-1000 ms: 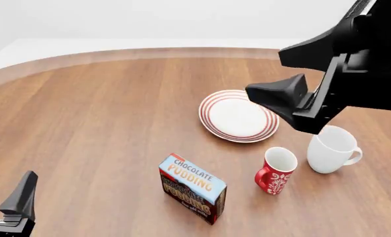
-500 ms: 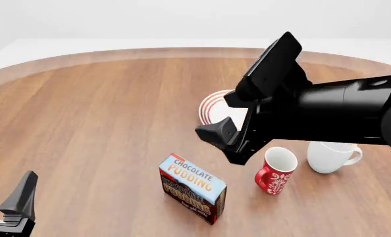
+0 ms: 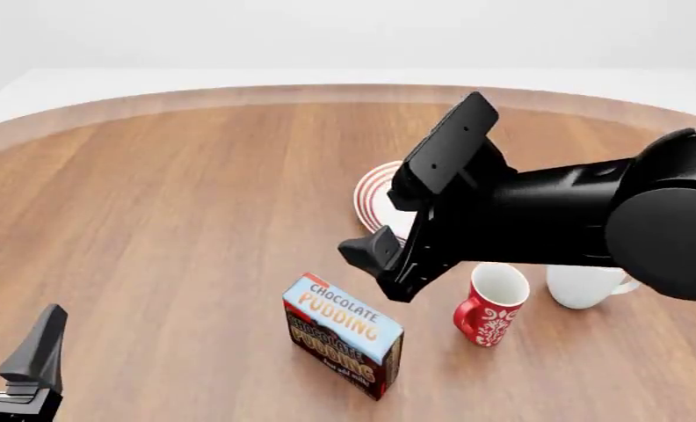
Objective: Put the chocolate pudding to the right of the plate.
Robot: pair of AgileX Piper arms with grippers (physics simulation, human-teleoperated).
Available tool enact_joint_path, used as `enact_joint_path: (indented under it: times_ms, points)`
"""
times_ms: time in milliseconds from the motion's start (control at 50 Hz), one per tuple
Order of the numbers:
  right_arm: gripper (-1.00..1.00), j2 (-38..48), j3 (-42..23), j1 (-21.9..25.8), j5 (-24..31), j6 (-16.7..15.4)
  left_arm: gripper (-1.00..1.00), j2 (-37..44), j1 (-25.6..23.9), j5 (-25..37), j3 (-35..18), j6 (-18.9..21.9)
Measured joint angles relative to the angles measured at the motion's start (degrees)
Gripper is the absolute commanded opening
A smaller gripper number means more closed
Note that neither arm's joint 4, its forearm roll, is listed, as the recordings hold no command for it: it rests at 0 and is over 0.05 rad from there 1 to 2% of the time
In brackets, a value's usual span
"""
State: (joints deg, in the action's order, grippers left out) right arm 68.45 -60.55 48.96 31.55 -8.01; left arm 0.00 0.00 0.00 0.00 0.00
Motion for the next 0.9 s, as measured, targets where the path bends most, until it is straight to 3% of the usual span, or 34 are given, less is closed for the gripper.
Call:
enact_joint_path:
  times_ms: [900]
  points:
    - [1.00,5.42,1.07,-0.54,-4.28,1.78,1.00,0.00,0.00,0.00,0.00,0.00]
